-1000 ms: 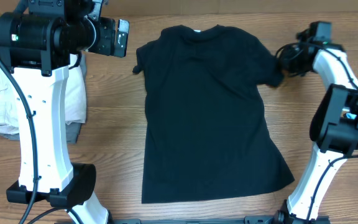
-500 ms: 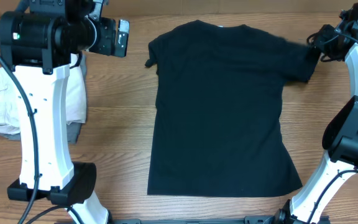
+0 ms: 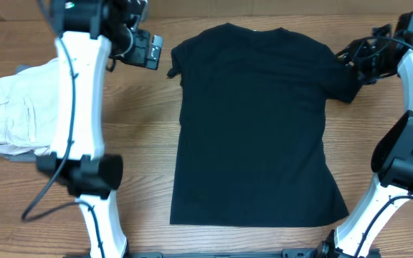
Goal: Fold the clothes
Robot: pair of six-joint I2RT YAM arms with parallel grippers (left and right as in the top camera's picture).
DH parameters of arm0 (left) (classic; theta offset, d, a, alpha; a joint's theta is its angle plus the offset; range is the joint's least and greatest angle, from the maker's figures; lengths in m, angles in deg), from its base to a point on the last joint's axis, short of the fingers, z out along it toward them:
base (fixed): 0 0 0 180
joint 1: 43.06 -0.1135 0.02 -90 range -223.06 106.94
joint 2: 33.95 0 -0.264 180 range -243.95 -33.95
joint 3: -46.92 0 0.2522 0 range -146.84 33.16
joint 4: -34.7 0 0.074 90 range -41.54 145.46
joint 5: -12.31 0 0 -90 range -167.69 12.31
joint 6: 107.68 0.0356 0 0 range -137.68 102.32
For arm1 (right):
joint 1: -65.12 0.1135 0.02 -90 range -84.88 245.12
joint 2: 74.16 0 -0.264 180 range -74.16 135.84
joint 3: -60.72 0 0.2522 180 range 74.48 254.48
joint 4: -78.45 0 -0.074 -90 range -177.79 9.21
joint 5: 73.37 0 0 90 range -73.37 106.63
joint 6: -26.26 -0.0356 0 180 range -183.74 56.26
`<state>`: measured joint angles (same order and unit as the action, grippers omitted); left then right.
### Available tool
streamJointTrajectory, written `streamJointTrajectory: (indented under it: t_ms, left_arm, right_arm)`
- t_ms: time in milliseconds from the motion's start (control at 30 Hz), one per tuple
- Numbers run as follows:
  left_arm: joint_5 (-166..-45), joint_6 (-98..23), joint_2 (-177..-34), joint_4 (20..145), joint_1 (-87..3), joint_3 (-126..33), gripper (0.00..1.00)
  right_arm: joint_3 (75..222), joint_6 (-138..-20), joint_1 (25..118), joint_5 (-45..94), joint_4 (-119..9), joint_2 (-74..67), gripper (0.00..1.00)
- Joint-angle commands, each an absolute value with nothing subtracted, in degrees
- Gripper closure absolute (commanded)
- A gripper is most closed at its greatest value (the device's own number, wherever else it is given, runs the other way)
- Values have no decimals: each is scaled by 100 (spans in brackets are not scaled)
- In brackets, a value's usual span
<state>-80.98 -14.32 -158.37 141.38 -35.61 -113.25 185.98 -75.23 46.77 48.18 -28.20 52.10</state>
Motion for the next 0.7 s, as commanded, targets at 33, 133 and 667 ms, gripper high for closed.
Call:
streamJointTrajectory:
  t_ms: [33,133,667]
  left_arm:
    - [-8321,-1343,-16713,13999,-3592,-11321,0]
    - [-8697,-1389,-17312,13686,-3596,-11321,12]
    - [-9681,-1631,-18822,11710,-3601,-11321,55]
  right_arm:
    - [18756,-6976,5156,5810,-2437,4906,38]
    - [18756,-6793,5495,5813,-2175,4891,39]
    - [18756,-6307,6120,5760,-1460,4722,40]
